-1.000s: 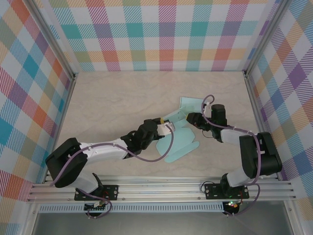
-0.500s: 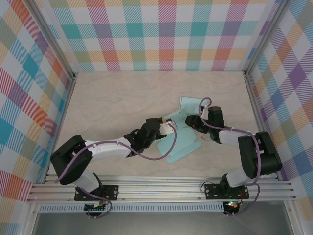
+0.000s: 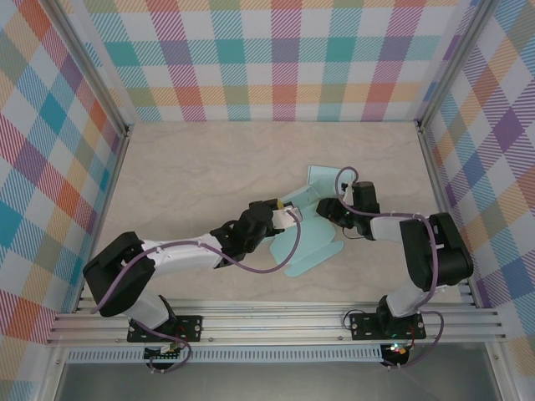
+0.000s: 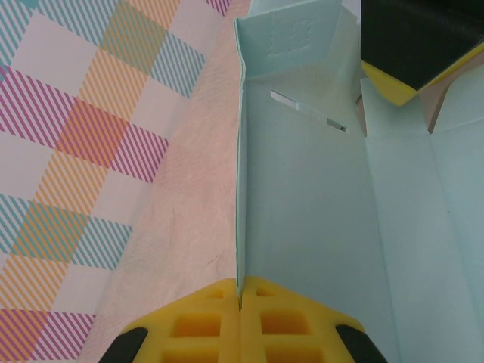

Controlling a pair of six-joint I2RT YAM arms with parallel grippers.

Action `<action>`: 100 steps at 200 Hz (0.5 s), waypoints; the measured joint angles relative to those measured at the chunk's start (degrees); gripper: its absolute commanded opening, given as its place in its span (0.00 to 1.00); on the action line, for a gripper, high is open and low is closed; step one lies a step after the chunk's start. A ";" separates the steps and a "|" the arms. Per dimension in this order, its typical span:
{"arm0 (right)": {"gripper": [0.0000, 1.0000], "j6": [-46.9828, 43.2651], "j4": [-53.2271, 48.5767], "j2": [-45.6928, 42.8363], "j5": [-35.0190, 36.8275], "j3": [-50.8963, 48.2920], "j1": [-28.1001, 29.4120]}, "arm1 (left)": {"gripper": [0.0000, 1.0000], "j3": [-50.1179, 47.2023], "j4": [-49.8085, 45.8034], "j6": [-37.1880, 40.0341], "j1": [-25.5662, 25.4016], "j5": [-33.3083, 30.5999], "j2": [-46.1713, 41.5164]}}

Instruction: Fold the paper box

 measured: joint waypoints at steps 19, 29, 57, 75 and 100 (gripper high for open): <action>0.39 0.22 1.25 0.94 -1.57 0.26 0.00 | 0.00 0.00 0.00 0.00 0.00 0.00 -0.02; 0.35 0.85 1.95 1.14 -2.45 0.28 0.00 | 0.00 0.00 0.00 0.00 0.00 0.00 -0.02; 0.30 2.58 4.70 1.11 -5.03 0.31 0.00 | 0.00 0.00 0.00 -0.02 0.00 -0.04 0.02; 0.29 3.48 5.95 1.11 -6.10 0.31 0.13 | 0.00 0.00 0.02 -0.02 0.00 -0.20 0.20; 0.29 4.26 7.10 1.11 -6.27 0.31 1.25 | 0.00 0.00 0.07 -0.02 0.00 -0.42 0.70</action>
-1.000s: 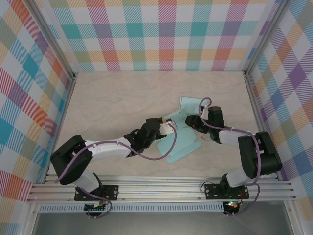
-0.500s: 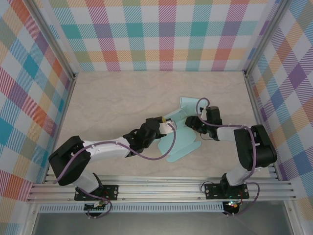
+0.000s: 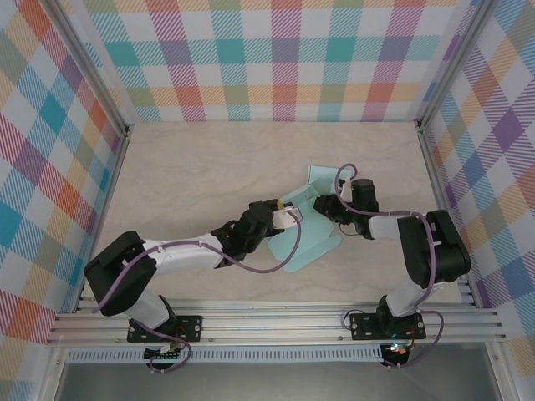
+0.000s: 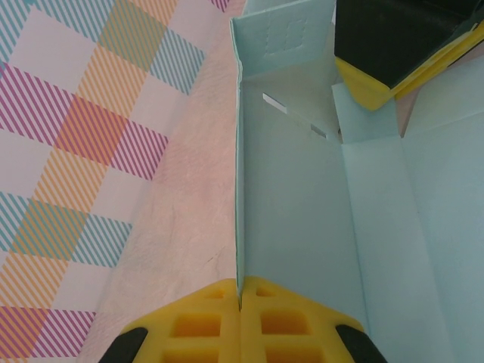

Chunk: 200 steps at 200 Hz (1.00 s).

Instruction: Fold the paper box

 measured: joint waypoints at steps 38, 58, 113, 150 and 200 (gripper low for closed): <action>0.27 0.76 1.81 1.18 0.28 0.00 2.40 | 0.00 0.04 0.09 0.02 0.17 -0.39 0.90; 0.24 0.94 1.97 2.58 0.68 0.09 3.15 | 0.00 0.17 0.07 0.22 0.26 -0.61 1.99; 0.32 1.29 2.08 3.61 2.23 0.85 5.16 | 0.00 1.33 0.11 2.80 0.37 -3.19 5.18; 0.38 0.15 -4.96 -2.40 5.95 0.66 5.55 | 0.00 1.31 1.49 6.51 0.24 -5.31 6.97; 0.41 -3.45 -12.15 -10.56 9.18 0.28 3.98 | 0.00 1.31 6.95 13.60 -0.92 -10.03 11.76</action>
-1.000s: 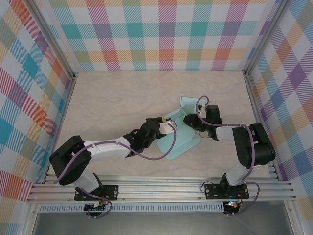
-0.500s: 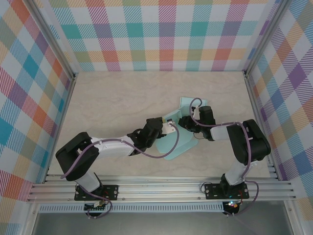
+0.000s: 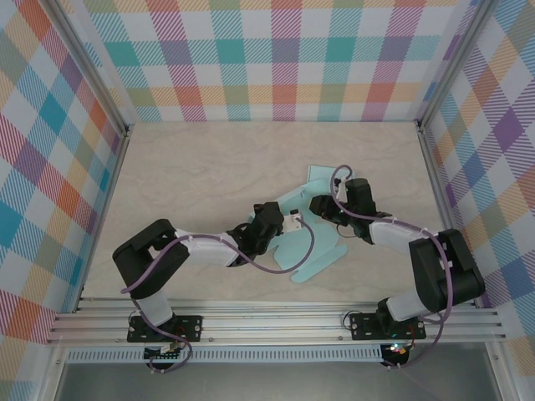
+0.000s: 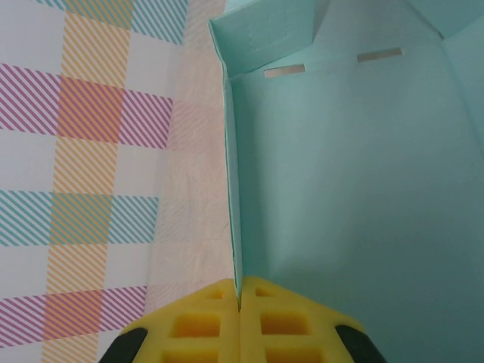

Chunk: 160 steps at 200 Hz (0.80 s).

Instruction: Fold the paper box

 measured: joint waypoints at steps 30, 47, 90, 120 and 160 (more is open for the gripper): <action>0.42 -1.57 -4.33 -3.06 0.17 -0.31 -3.26 | 0.00 -0.26 4.22 4.50 -1.66 -2.47 0.98; 0.43 -3.06 -7.56 -5.20 0.07 0.55 -5.46 | 0.00 -0.57 6.32 7.02 -2.64 -3.52 0.98; 0.42 -6.67 -13.90 -6.45 -1.14 7.48 -12.57 | 0.00 -0.83 10.03 12.72 -4.28 -5.77 1.09; 0.43 -8.37 -16.41 -2.16 -4.37 13.73 -16.98 | 0.00 -0.90 13.81 16.63 -5.84 -7.98 2.91; 0.60 -13.16 -18.82 7.82 -13.11 24.17 -17.88 | 0.00 -1.14 19.82 21.79 -8.50 -11.28 6.75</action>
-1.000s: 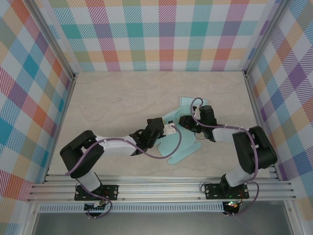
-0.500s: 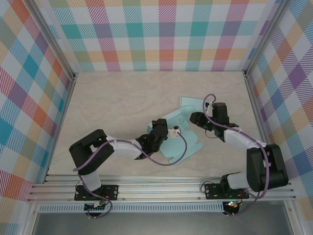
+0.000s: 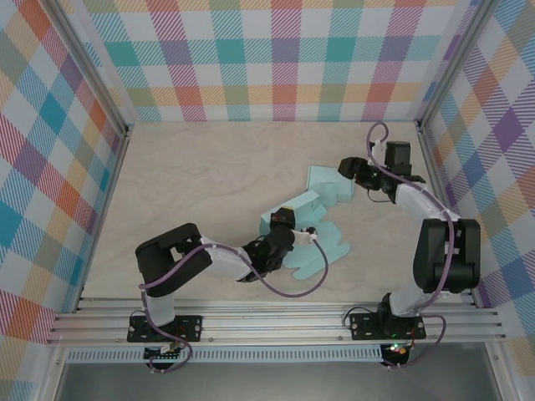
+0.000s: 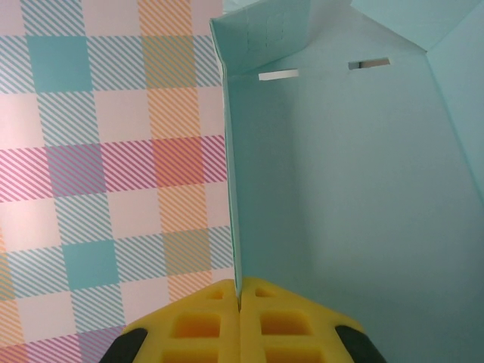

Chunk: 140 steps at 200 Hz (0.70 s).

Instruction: Fold the paper box

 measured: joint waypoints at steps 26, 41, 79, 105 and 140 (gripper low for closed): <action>0.54 -3.41 -3.26 6.08 -4.59 7.13 0.00 | 0.00 -0.24 1.64 1.66 -0.52 -0.96 0.24; 0.47 -4.81 -4.85 10.08 -6.82 11.47 0.00 | 0.00 -0.24 2.01 2.49 -0.59 -1.27 0.28; 0.35 -7.61 -9.90 18.69 -12.02 19.08 0.44 | 0.00 -0.24 4.24 4.81 -0.59 -2.03 1.75; 0.33 -9.62 -13.79 22.23 -13.60 22.51 1.55 | 0.01 -0.24 6.38 5.70 -0.59 -2.40 3.08; 0.32 -10.47 -16.57 23.98 -16.00 23.32 3.37 | 0.00 -0.35 8.00 6.54 -0.11 -2.32 3.50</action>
